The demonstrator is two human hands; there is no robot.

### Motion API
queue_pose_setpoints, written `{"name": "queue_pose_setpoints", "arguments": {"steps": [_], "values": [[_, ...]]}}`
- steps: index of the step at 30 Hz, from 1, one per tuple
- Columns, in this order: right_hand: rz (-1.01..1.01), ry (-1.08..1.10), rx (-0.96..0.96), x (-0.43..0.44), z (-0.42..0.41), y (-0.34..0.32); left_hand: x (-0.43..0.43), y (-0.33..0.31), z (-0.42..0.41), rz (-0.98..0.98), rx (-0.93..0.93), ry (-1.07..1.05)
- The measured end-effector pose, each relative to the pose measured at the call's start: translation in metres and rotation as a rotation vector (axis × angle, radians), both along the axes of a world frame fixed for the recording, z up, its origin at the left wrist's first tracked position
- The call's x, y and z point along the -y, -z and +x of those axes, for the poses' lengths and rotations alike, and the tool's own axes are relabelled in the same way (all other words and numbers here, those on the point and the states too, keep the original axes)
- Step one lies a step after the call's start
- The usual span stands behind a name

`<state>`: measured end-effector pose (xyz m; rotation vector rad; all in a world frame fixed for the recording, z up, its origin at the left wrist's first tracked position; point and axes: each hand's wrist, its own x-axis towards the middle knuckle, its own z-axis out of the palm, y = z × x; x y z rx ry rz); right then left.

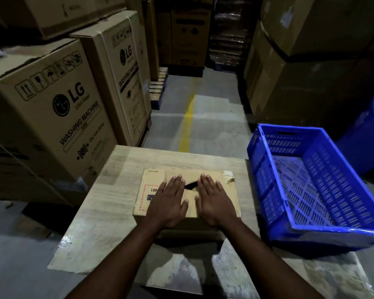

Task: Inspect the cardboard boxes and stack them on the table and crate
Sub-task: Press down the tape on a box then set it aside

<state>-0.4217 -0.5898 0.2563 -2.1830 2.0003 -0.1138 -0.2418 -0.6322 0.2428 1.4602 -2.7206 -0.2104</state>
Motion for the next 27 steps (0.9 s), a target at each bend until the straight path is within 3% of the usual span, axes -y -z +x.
{"name": "queue_pose_setpoints", "arguments": {"steps": [5,9,12,16,19,22,27], "values": [[0.038,0.003,0.091,0.004,-0.017,-0.010,0.001,-0.004,0.012,0.029,-0.040,-0.039],[-0.040,0.125,0.086,0.008,-0.049,-0.017,-0.006,-0.006,0.043,-0.015,-0.118,-0.170],[0.030,0.256,0.150,0.007,-0.070,-0.009,-0.010,-0.003,0.067,-0.005,-0.229,-0.252],[0.080,0.444,0.680,-0.005,-0.067,-0.004,-0.018,0.006,0.075,0.154,-0.590,-0.461],[0.117,0.620,0.904,-0.004,-0.068,0.000,-0.021,0.008,0.077,0.309,-0.818,-0.621],[0.158,0.697,1.228,-0.015,-0.074,0.016,-0.022,0.013,0.091,0.504,-1.121,-0.601],[0.039,0.775,1.710,-0.054,-0.055,0.040,-0.039,0.026,0.093,0.698,-1.268,-0.570]]}}
